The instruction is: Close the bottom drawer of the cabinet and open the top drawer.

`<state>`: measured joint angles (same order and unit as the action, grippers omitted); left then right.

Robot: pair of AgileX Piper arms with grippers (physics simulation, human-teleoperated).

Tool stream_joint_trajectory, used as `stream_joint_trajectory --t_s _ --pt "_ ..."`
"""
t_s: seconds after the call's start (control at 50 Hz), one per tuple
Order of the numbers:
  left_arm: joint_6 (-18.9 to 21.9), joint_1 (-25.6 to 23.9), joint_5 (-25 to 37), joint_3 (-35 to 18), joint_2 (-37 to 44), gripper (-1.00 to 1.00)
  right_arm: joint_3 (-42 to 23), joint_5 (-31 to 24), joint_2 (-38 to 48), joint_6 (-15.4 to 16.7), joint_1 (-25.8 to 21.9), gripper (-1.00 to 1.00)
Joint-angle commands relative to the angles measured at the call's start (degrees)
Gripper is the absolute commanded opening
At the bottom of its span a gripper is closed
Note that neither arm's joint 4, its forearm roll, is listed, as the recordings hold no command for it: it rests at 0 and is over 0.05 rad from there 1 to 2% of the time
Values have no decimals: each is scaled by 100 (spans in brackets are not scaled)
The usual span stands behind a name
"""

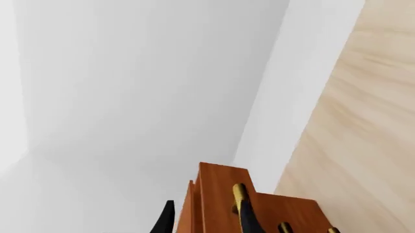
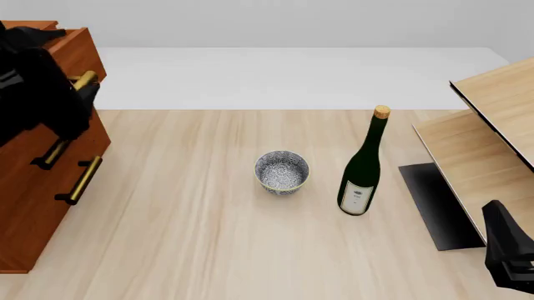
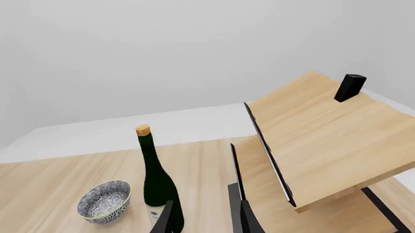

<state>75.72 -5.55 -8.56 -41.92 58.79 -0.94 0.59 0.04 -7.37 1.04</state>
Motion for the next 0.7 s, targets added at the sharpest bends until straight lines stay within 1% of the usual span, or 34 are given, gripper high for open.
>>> stream_joint_trajectory --t_s 0.02,0.06,0.1,0.14,0.16,0.18,0.2,0.22,0.28,0.3,0.32,0.36,0.38,0.4,0.42,0.44,0.48,0.5,0.54,0.56,0.6,0.64,0.66,0.7 --pt "-811 -97 768 -971 -13 100 -1 -1 0 -3 11 100" --pt "-943 -102 858 -1138 11 100 -2 -2 1 -10 15 100" --pt "-967 -38 949 -1200 35 100 -9 -8 1 -14 17 100" --pt "-1143 -23 1156 -1368 86 100 -17 -16 2 -13 12 100" --pt "-1158 -28 1175 -1387 99 100 -19 -17 2 -12 11 100" --pt "-1258 45 1223 -1480 77 100 -24 -22 3 -10 4 100" --pt "-1244 36 1236 -1496 92 100 -26 -24 4 -9 0 100" --pt "-1465 35 1439 -1691 139 100 -31 -28 6 -8 -3 100" --pt "-1903 76 1819 -2063 191 100 -49 -9 43 -9 -3 100" --pt "-2267 64 2097 -2342 248 100 -56 -6 51 -13 5 100" --pt "-2188 137 2038 -2268 209 100 -55 -34 21 -13 9 100" --pt "-2685 161 2450 -2662 331 100 -69 42 112 -9 12 100" --pt "-2813 211 2572 -2761 361 100 -67 43 111 -10 12 100" --pt "-2765 263 2518 -2730 320 100 -69 40 110 -10 10 100" --pt "-3192 233 2921 -3122 483 100 -71 39 109 -7 3 100" --pt "-3285 220 3024 -3228 529 100 -70 39 110 -5 2 100" --pt "-3554 347 3231 -3529 540 100 -67 51 121 2 -6 100" --pt "-3817 324 3531 -3807 683 100 -73 61 135 4 -8 100" --pt "-4172 333 3818 -4123 800 100 -70 53 123 7 -9 100" --pt "-4242 308 3902 -4188 850 100 -61 5 66 8 -9 100" --pt "-4530 268 4117 -4370 965 100 -47 -26 19 10 -10 100" --pt "-4597 339 4209 -4371 1008 100 -37 -25 9 10 -11 100" --pt "-4747 244 4254 -4446 1047 100 -32 -22 6 11 -10 100" --pt "-4879 358 4324 -4513 1057 100 -22 -15 4 10 -8 100"
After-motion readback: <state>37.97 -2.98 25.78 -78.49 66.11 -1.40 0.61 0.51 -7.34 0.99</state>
